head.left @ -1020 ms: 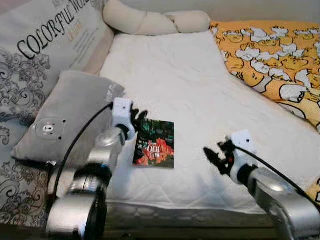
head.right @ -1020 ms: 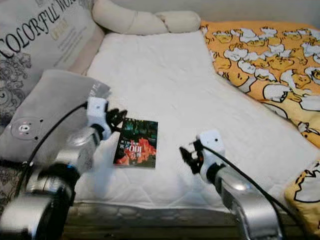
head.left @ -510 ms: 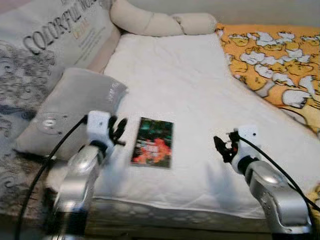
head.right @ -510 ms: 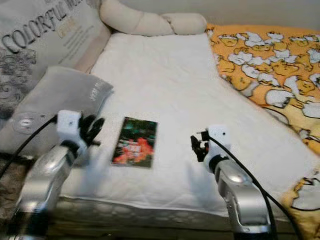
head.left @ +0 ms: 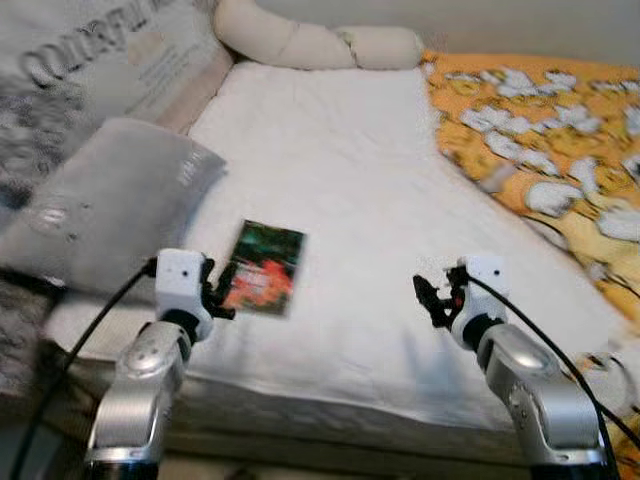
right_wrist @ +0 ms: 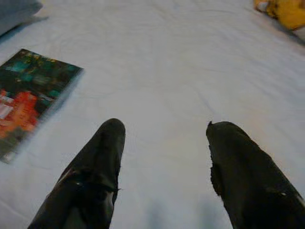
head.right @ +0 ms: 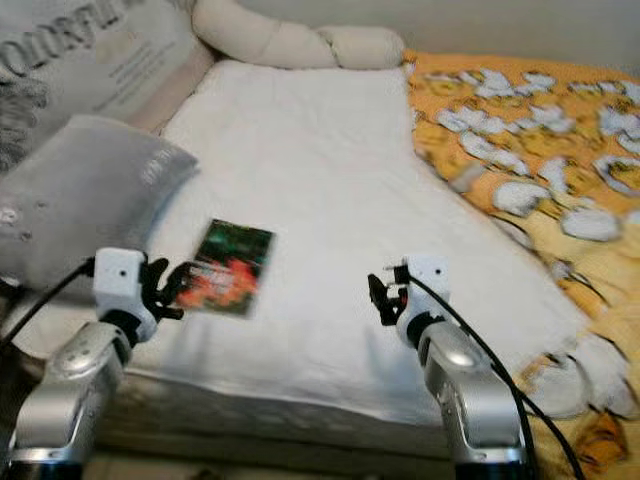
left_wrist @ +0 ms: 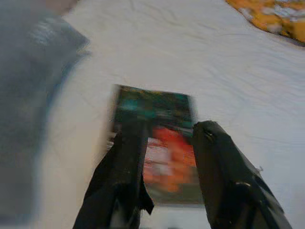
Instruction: Clean up the room
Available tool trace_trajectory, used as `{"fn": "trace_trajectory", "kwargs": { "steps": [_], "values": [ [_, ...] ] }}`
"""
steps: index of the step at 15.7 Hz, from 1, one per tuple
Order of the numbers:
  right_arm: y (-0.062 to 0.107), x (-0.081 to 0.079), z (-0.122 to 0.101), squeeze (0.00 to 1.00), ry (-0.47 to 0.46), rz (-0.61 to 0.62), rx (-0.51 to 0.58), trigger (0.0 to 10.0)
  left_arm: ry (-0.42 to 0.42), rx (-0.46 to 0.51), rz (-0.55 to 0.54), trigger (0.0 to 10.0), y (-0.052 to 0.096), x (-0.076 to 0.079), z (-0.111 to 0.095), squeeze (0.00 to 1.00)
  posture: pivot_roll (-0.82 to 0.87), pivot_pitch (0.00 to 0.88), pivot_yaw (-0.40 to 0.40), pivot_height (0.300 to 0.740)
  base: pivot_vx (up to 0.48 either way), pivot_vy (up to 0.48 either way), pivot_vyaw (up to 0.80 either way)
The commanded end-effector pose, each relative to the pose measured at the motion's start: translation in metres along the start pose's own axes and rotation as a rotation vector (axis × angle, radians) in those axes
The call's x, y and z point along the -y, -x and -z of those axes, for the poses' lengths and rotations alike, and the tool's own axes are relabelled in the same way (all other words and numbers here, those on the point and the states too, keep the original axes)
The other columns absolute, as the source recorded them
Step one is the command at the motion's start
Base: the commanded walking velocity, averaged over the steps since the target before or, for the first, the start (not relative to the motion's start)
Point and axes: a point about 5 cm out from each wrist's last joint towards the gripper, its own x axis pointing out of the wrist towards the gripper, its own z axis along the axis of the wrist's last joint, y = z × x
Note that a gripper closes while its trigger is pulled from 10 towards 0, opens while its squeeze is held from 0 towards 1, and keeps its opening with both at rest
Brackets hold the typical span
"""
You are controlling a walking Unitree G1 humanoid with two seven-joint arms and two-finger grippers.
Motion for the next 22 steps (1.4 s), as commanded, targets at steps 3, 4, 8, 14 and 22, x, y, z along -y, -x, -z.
{"fn": "trace_trajectory", "kwargs": {
  "steps": [3, 4, 8, 14, 22],
  "values": [
    [-0.002, 0.004, 0.001, 1.0, 0.009, 0.001, -0.008, 10.0, -0.009, 0.01, 0.022, 10.0, -0.002, 0.007, -0.006, 0.0, -0.01, 0.0, 0.023, 0.74, 0.0, -0.48, 0.0],
    [-0.003, 0.004, 0.002, 1.0, 0.008, 0.0, -0.019, 10.0, -0.012, 0.005, 0.023, 10.0, -0.002, 0.007, -0.006, 0.0, -0.01, 0.0, 0.025, 0.74, 0.0, -0.48, 0.0],
    [-0.006, 0.003, 0.001, 1.0, 0.021, -0.013, -0.02, 10.0, -0.014, 0.001, 0.027, 10.0, -0.003, 0.008, -0.007, 0.0, -0.01, 0.0, 0.026, 0.74, 0.0, -0.48, 0.0],
    [-0.009, 0.004, 0.0, 0.0, 0.075, 0.003, -0.042, 10.0, 0.0, -0.002, -0.006, 10.0, -0.003, 0.006, -0.009, 0.0, -0.01, 0.0, 0.027, 0.74, 0.0, -0.16, 0.0],
    [-0.011, 0.006, -0.003, 0.0, 0.088, 0.01, -0.035, 10.0, -0.011, 0.021, 0.037, 10.0, -0.005, 0.01, -0.013, 0.0, -0.01, 0.0, 0.027, 0.74, 0.104, 0.0, 0.0]
  ]
}}
